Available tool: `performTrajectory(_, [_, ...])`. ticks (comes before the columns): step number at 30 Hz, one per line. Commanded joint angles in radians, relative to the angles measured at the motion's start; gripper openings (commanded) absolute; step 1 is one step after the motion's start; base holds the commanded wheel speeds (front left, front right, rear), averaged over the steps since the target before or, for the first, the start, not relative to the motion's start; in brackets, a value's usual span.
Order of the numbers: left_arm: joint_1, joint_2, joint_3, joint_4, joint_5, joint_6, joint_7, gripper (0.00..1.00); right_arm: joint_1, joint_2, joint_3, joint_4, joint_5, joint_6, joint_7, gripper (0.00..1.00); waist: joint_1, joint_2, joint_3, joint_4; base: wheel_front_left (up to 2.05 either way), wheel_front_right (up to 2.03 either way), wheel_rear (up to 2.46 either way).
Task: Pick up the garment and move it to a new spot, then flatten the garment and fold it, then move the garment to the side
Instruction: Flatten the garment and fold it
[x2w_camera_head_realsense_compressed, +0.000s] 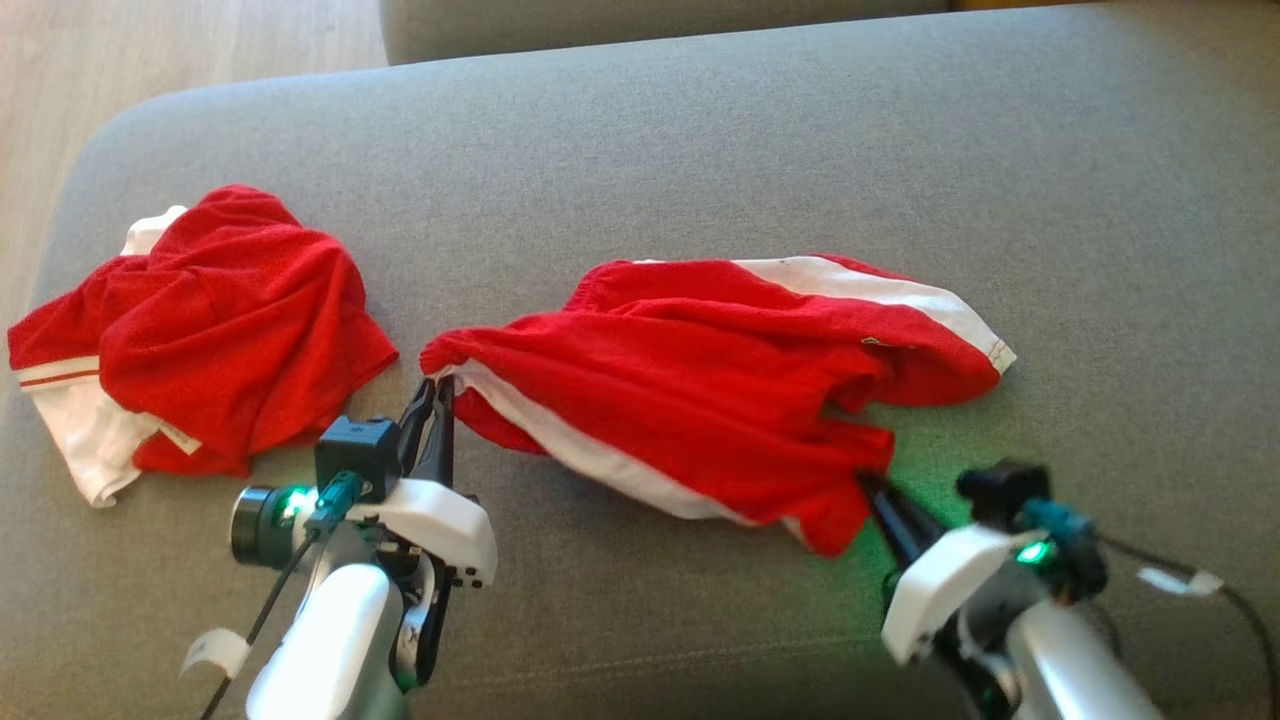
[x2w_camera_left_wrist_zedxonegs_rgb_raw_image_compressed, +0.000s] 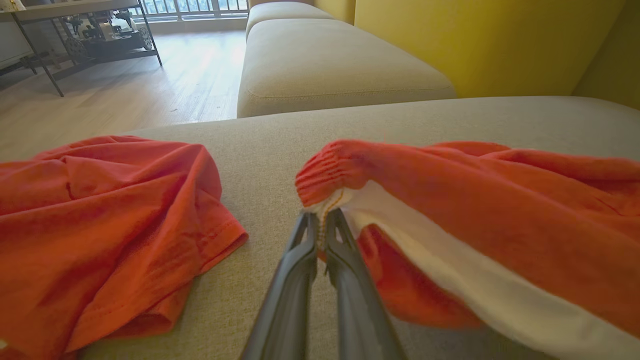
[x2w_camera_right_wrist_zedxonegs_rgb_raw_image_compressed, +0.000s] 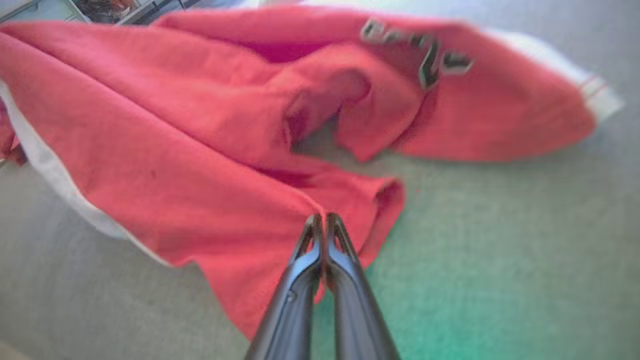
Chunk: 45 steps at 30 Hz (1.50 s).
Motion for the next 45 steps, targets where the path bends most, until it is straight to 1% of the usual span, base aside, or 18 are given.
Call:
performTrajectory(1, [-0.019,0.01,0.04,-0.032,0.012,-0.002,-0.005,0.0,-0.06,-0.005,-0.015,-0.045,-0.031,0.0,-0.019,0.0,0.0,0.0,-0.005,-0.001,0.0,0.0,0.0])
performTrajectory(4, [-0.017,0.007,0.04,-0.031,0.015,-0.004,-0.005,0.0,-0.08,-0.014,-0.044,-0.058,-0.053,0.0,-0.017,0.0,0.0,0.0,-0.01,-0.002,0.0,0.0,0.0])
performTrajectory(8, [-0.015,0.001,0.034,-0.032,0.023,-0.011,-0.005,0.0,-0.126,-0.044,-0.074,-0.075,-0.096,0.0,-0.002,0.0,0.0,0.0,-0.014,-0.002,0.0,0.0,0.0])
performTrajectory(13, [-0.016,-0.008,0.021,-0.03,0.037,-0.018,-0.005,0.0,-0.197,-0.09,-0.076,-0.072,-0.131,0.0,0.015,0.0,0.0,0.0,-0.012,0.003,0.0,0.0,0.0])
performTrajectory(19, [-0.019,-0.017,0.008,-0.031,0.054,-0.022,-0.005,0.0,-0.289,-0.146,-0.081,-0.032,-0.17,0.0,0.003,0.0,0.0,0.0,0.003,0.022,0.0,0.0,0.0])
performTrajectory(23, [-0.022,-0.023,-0.005,-0.025,0.066,-0.026,-0.005,0.0,-0.342,-0.175,-0.081,0.014,-0.202,0.0,-0.015,0.0,0.0,0.0,0.017,0.036,0.0,0.0,0.0])
performTrajectory(26, [-0.026,-0.028,-0.017,-0.013,0.071,-0.03,-0.005,0.0,-0.378,-0.176,-0.073,0.072,-0.215,0.0,-0.021,0.0,0.0,0.0,0.031,0.044,0.0,0.0,0.0])
performTrajectory(28, [-0.031,-0.031,-0.022,-0.002,0.073,-0.032,-0.005,0.0,-0.399,-0.168,-0.041,0.13,-0.205,0.0,-0.016,0.0,0.0,0.0,0.042,0.049,0.0,0.0,0.0])
performTrajectory(31, [-0.046,-0.035,-0.029,0.021,0.073,-0.033,-0.005,0.0,-0.436,-0.163,0.041,0.218,-0.176,0.0,-0.021,0.0,0.0,0.0,0.06,0.054,0.0,0.0,0.0])
performTrajectory(32, [-0.058,-0.038,-0.033,0.033,0.073,-0.033,-0.005,0.0,-0.463,-0.159,0.087,0.273,-0.156,0.0,-0.038,0.37,0.0,0.0,0.073,0.054,0.0,0.0,0.0])
performTrajectory(33, [-0.065,-0.04,-0.034,0.037,0.072,-0.032,-0.005,0.0,-0.477,-0.157,0.104,0.299,-0.147,0.0,-0.049,0.73,0.0,0.0,0.078,0.054,0.0,0.0,0.0])
performTrajectory(34, [-0.07,-0.041,-0.035,0.04,0.072,-0.031,-0.005,0.0,-0.491,-0.155,0.116,0.326,-0.14,0.0,-0.06,1.0,0.0,0.0,0.082,0.053,0.0,0.0,0.0])
performTrajectory(37, [-0.083,-0.044,-0.036,0.048,0.069,-0.029,-0.005,0.0,-0.529,-0.149,0.139,0.394,-0.137,0.0,-0.095,1.0,0.0,0.0,0.09,0.048,0.0,0.0,0.0])
performTrajectory(40, [-0.087,-0.046,-0.035,0.052,0.065,-0.026,-0.005,0.0,-0.554,-0.138,0.119,0.434,-0.131,0.0,-0.137,1.0,0.0,0.0,0.086,0.037,0.0,0.0,0.0])
performTrajectory(43, [-0.082,-0.047,-0.029,0.052,0.061,-0.025,-0.005,0.0,-0.55,-0.125,0.082,0.441,-0.121,0.0,-0.166,1.0,0.0,0.0,0.074,0.024,0.0,0.0,0.0])
performTrajectory(45, [-0.076,-0.047,-0.023,0.051,0.059,-0.025,-0.005,0.0,-0.531,-0.114,0.06,0.425,-0.106,0.0,-0.177,1.0,0.0,0.0,0.062,0.013,0.0,0.0,0.0])
